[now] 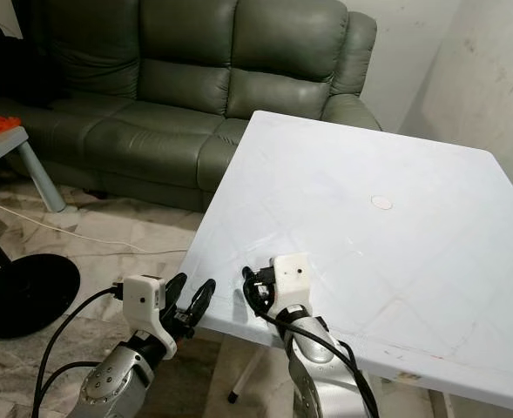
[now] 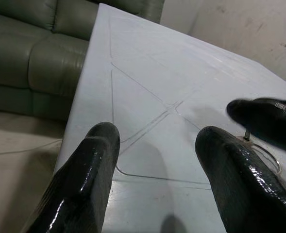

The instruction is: Hang keys on a hook

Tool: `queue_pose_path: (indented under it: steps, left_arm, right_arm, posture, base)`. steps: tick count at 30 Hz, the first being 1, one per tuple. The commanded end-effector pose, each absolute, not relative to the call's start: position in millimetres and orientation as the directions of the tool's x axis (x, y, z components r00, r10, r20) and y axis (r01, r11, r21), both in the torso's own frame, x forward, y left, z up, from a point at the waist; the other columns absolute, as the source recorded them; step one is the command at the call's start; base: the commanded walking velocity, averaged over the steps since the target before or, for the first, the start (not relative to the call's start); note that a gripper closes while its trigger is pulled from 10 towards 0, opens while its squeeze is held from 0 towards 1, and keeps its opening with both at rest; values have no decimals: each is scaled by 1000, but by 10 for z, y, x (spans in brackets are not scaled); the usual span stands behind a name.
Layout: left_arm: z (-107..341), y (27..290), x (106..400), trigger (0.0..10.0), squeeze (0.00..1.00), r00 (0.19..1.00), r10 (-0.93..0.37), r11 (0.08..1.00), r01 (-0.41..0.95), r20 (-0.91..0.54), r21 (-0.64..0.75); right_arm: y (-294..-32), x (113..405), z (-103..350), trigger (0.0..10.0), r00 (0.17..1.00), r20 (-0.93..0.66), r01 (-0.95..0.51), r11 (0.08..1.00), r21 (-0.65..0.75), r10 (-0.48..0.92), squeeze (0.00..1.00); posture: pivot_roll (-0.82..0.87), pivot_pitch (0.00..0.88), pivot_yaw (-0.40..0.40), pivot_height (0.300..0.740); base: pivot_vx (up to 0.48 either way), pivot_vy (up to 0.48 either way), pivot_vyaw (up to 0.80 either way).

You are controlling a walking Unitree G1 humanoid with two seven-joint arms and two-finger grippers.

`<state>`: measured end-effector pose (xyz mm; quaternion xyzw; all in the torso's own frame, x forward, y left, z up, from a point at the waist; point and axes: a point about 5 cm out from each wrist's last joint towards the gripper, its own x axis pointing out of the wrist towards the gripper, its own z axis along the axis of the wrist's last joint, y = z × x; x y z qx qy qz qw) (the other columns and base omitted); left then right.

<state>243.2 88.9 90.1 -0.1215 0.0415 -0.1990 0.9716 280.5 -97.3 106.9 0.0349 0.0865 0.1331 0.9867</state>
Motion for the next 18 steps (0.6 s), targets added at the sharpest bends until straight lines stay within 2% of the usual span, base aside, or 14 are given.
queue_pose_path:
  steps: [1,6,18]
  left_arm:
    - [932,849,2426,10000,0,916,-400,887,380,-25,-261]
    - [937,848,2430,10000,0,916,-399,887,380,-25,-261]
    - [949,858,2444,10000,0,919,-393,890,374,-24,-260]
  right_arm:
    - [-1020,2841,1102,10000,963,-156,-210,975,69,219,0]
    - [-1032,2874,1073,10000,966,-190,-172,985,24,173,0]
    - [-986,2833,974,10000,947,-262,-193,981,1,187,0]
  posture:
    - [7,82,-103,740]
    - [8,86,-102,740]
    - [4,95,-99,740]
  base:
    - [0,0,0]
    - [0,0,0]
    - [0,0,0]
